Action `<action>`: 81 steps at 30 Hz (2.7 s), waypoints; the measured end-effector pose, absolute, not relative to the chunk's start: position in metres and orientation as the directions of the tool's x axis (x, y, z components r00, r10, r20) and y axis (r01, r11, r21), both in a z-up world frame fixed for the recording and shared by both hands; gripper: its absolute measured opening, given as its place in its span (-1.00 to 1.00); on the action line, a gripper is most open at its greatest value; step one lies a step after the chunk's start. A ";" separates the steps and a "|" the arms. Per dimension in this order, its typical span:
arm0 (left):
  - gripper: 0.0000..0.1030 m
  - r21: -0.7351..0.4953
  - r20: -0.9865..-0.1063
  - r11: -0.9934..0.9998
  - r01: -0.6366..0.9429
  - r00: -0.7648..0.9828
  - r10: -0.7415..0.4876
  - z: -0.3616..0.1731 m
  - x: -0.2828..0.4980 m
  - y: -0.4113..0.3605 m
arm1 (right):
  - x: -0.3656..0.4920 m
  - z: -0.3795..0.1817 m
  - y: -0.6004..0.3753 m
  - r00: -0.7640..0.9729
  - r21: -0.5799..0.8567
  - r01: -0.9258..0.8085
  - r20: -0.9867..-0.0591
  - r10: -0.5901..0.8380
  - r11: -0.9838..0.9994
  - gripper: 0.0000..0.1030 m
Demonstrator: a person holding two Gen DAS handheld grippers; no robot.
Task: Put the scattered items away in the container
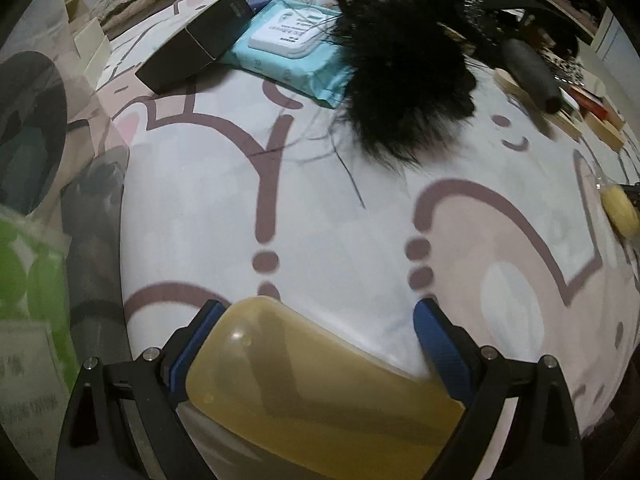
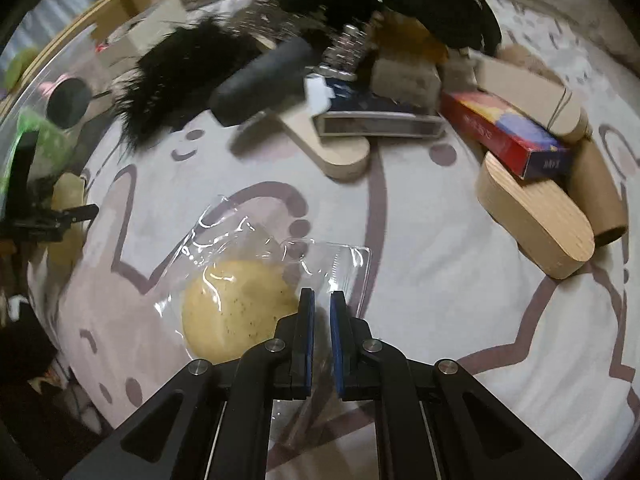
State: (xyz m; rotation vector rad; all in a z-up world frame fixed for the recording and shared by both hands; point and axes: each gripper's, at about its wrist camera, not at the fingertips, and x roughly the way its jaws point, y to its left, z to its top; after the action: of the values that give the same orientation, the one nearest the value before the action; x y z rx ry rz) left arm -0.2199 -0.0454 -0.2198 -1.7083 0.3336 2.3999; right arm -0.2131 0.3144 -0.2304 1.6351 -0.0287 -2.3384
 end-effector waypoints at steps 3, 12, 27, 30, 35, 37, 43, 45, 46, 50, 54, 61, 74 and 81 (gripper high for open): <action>0.86 0.086 -0.937 -0.956 -0.282 -0.349 0.019 -0.210 -0.210 -0.038 | -0.210 -0.230 0.310 -0.305 0.170 0.247 -0.921 -0.243 -0.954 -0.85; 0.86 0.047 -0.931 -0.960 -0.276 -0.361 0.058 -0.184 -0.180 -0.012 | -0.202 -0.233 0.310 -0.340 0.175 0.293 -0.900 -0.273 -0.940 -0.85; 0.88 -0.242 -0.925 -0.950 -0.196 -0.250 0.287 -0.171 -0.174 -0.029 | -0.195 -0.235 0.319 -0.410 0.203 0.303 -0.854 -0.320 -0.931 -0.85; 0.91 -0.309 -0.906 -0.933 -0.186 -0.241 0.349 -0.164 -0.175 -0.020 | -0.194 -0.235 0.319 -0.413 0.197 0.304 -0.854 -0.316 -0.932 -0.85; 0.91 -0.209 -0.904 -0.938 -0.277 -0.312 0.293 -0.146 -0.175 0.009 | -0.192 -0.234 0.320 -0.416 0.203 0.309 -0.850 -0.324 -0.929 -0.84; 0.92 -0.131 -0.898 -0.932 -0.338 -0.358 0.256 -0.139 -0.171 0.021 | -0.192 -0.235 0.321 -0.415 0.214 0.309 -0.846 -0.334 -0.927 -0.85; 0.92 0.084 -0.872 -0.862 -0.499 -0.456 0.179 -0.132 -0.156 0.044 | -0.193 -0.236 0.327 -0.411 0.260 0.300 -0.833 -0.370 -0.918 -0.84; 0.92 0.091 -0.873 -0.858 -0.506 -0.455 0.175 -0.137 -0.159 0.044 | -0.194 -0.237 0.328 -0.410 0.271 0.294 -0.830 -0.377 -0.917 -0.84; 0.92 0.073 -0.876 -0.868 -0.492 -0.448 0.180 -0.140 -0.163 0.041 | -0.194 -0.237 0.328 -0.411 0.273 0.292 -0.830 -0.378 -0.916 -0.84; 0.92 -0.098 -0.893 -0.912 -0.399 -0.370 0.257 -0.154 -0.189 0.028 | -0.198 -0.238 0.326 -0.410 0.274 0.293 -0.830 -0.379 -0.916 -0.84; 0.92 -0.090 -0.902 -0.930 -0.358 -0.367 0.229 -0.164 -0.207 0.024 | -0.198 -0.237 0.325 -0.410 0.263 0.297 -0.833 -0.371 -0.918 -0.84; 0.92 -0.094 -0.918 -0.942 -0.321 -0.339 0.207 -0.183 -0.224 0.010 | -0.189 -0.228 0.301 -0.397 0.108 0.401 -0.874 -0.278 -0.910 -0.84; 0.92 -0.311 -0.912 -0.891 -0.330 -0.160 0.377 -0.195 -0.185 0.004 | -0.175 -0.229 0.284 -0.394 0.026 0.503 -0.882 -0.257 -0.864 -0.84; 0.92 -0.322 -0.895 -0.889 -0.327 -0.200 0.398 -0.179 -0.167 -0.010 | -0.175 -0.214 0.276 -0.401 -0.058 0.525 -0.897 -0.187 -0.849 -0.51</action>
State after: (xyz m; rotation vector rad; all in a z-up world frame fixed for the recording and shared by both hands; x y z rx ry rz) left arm -0.1671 -0.0099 -0.1788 -1.6133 -0.0832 2.1246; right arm -0.1748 0.2762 -0.2137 1.3917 0.4660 -2.2713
